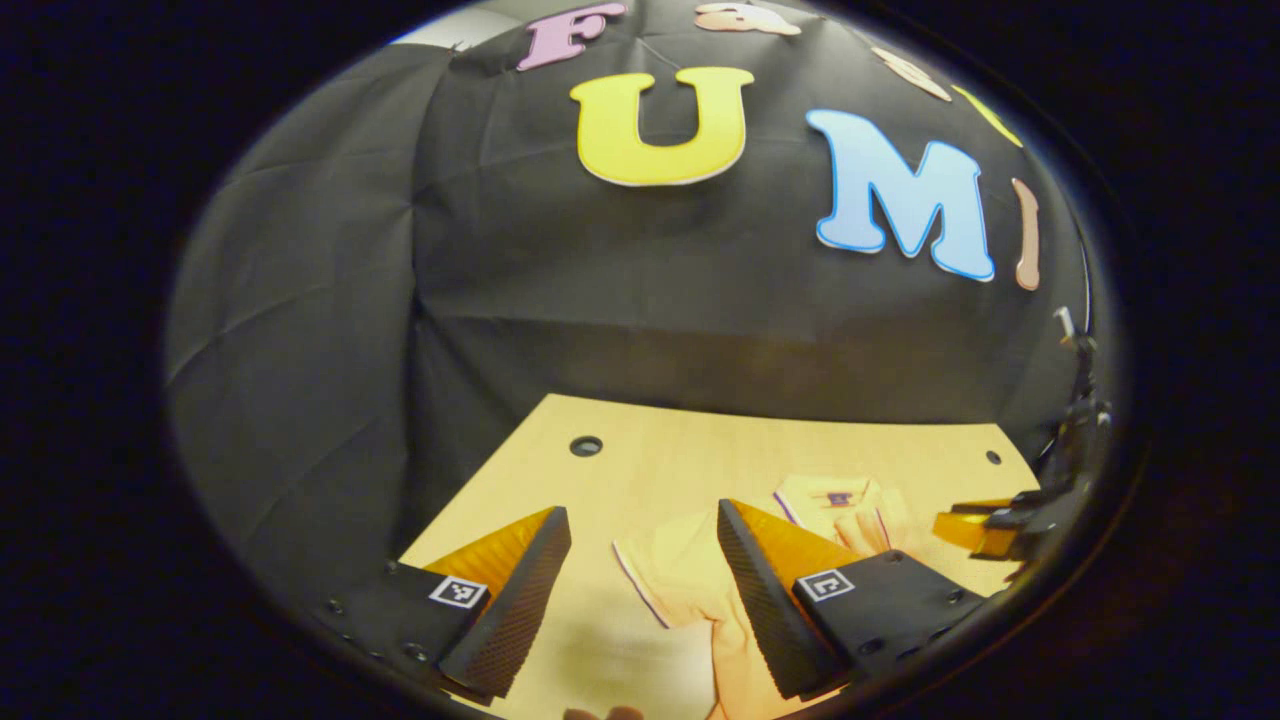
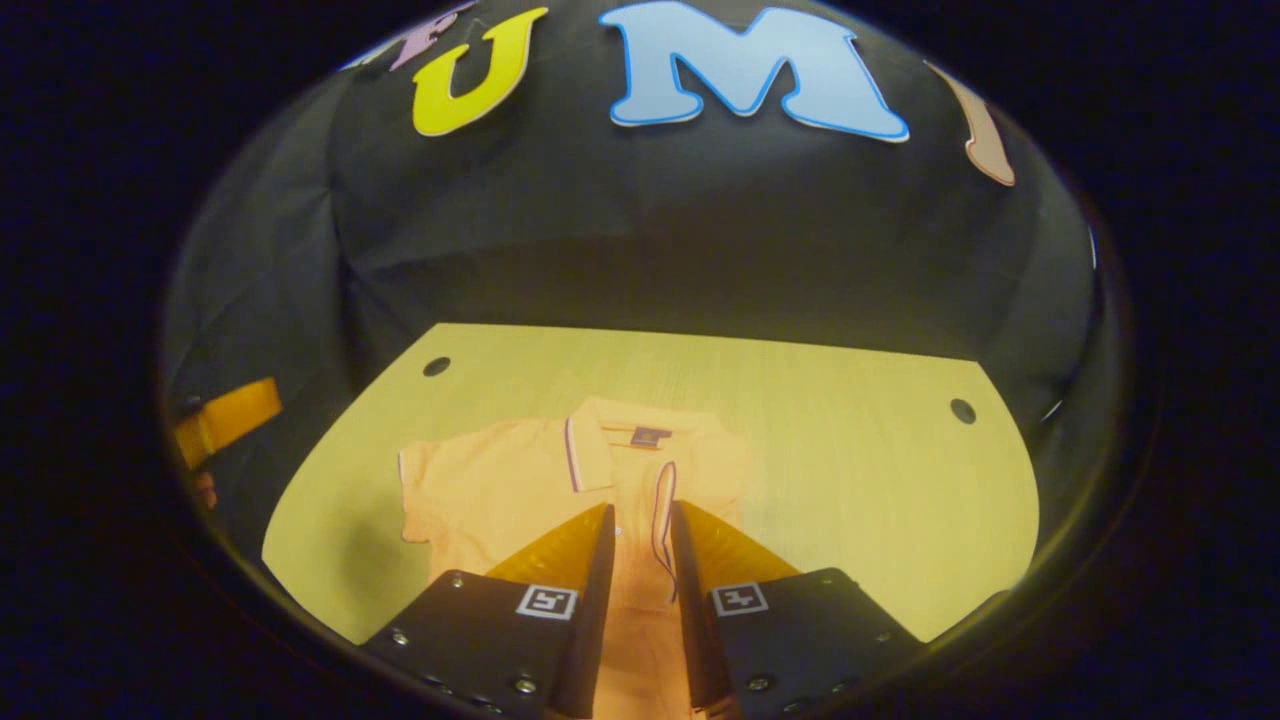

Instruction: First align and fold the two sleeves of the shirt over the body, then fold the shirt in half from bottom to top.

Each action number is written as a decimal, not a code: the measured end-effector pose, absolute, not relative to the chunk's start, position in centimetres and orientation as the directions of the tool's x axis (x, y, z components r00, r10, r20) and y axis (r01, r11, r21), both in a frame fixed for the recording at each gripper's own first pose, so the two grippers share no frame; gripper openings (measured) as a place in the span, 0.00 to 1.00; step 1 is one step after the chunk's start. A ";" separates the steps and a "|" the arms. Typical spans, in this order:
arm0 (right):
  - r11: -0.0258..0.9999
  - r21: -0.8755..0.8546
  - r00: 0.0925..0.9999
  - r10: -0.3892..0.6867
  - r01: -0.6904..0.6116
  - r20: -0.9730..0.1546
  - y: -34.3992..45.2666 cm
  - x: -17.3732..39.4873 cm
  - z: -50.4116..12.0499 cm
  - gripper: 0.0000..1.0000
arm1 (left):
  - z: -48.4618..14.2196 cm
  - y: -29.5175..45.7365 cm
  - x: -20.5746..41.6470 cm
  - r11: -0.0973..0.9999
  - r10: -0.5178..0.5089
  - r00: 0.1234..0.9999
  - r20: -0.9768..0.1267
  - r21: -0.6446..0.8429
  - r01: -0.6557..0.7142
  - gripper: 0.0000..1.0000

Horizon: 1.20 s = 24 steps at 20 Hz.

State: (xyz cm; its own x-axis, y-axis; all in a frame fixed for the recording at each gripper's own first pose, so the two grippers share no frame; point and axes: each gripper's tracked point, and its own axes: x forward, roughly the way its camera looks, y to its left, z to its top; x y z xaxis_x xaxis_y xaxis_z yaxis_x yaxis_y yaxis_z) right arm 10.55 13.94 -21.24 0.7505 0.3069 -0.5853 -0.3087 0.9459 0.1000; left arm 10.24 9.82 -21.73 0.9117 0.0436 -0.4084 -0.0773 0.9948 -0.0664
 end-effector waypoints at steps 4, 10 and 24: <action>0.948 0.102 0.784 0.308 -0.302 -0.539 12.9 7.9 -17.5 0.34 | -27.6 9.3 12.3 0.997 0.009 0.871 -0.491 -0.068 -0.049 0.99; 0.964 0.107 0.809 0.262 -0.243 -0.525 10.4 4.9 -15.0 0.35 | -35.5 8.9 13.8 0.998 -0.007 0.804 -0.595 -0.054 -0.031 0.98; 0.991 0.085 0.818 0.132 -0.102 -0.560 5.1 3.1 -15.4 0.34 | -42.9 8.2 14.0 0.995 0.033 0.708 -0.706 -0.042 -0.089 0.98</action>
State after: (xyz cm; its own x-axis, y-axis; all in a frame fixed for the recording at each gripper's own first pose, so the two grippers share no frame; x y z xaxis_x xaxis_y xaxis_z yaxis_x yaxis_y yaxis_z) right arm 3.07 5.08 -15.39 0.8179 0.1325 -0.5600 -0.1020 0.9911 0.0855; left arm 14.04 8.24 -42.87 0.7078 0.0335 -0.7056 -0.0888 0.9952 -0.0418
